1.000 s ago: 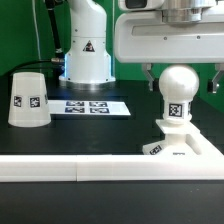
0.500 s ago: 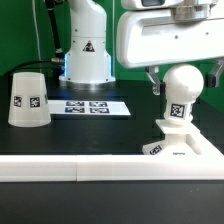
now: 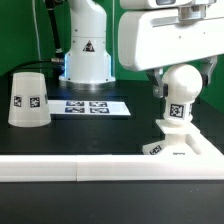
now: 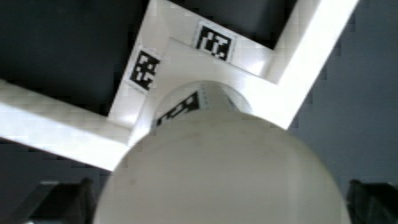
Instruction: Assemble lamp
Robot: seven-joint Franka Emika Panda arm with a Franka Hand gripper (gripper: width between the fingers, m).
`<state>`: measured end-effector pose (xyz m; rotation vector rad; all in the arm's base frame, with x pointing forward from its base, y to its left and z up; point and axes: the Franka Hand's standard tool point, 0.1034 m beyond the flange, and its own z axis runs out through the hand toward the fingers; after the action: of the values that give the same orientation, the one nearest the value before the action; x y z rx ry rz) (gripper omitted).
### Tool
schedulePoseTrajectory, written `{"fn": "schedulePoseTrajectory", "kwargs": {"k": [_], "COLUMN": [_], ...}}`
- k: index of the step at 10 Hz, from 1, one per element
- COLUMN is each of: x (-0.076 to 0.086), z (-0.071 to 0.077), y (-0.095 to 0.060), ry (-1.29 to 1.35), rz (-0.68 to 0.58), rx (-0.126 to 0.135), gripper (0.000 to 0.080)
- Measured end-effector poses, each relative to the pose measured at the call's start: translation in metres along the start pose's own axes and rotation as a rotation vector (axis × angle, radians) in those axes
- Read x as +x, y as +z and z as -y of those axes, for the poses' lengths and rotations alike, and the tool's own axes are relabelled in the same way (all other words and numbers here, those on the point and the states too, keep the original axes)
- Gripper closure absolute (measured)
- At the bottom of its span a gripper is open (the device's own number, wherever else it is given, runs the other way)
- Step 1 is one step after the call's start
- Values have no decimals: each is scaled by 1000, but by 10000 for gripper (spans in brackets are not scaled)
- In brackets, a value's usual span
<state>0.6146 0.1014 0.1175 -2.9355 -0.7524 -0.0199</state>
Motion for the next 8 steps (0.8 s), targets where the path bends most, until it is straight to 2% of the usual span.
{"fn": "schedulePoseTrajectory", "kwargs": {"k": [1,4,8], "x": [1,3,7], "z": [1,-1,-4], "y": [0,0,-1], "ry": [-110,-409,-596], "rz": [8,40,61], "rx": [-19,-52,-73], "gripper": [101,101,101]}}
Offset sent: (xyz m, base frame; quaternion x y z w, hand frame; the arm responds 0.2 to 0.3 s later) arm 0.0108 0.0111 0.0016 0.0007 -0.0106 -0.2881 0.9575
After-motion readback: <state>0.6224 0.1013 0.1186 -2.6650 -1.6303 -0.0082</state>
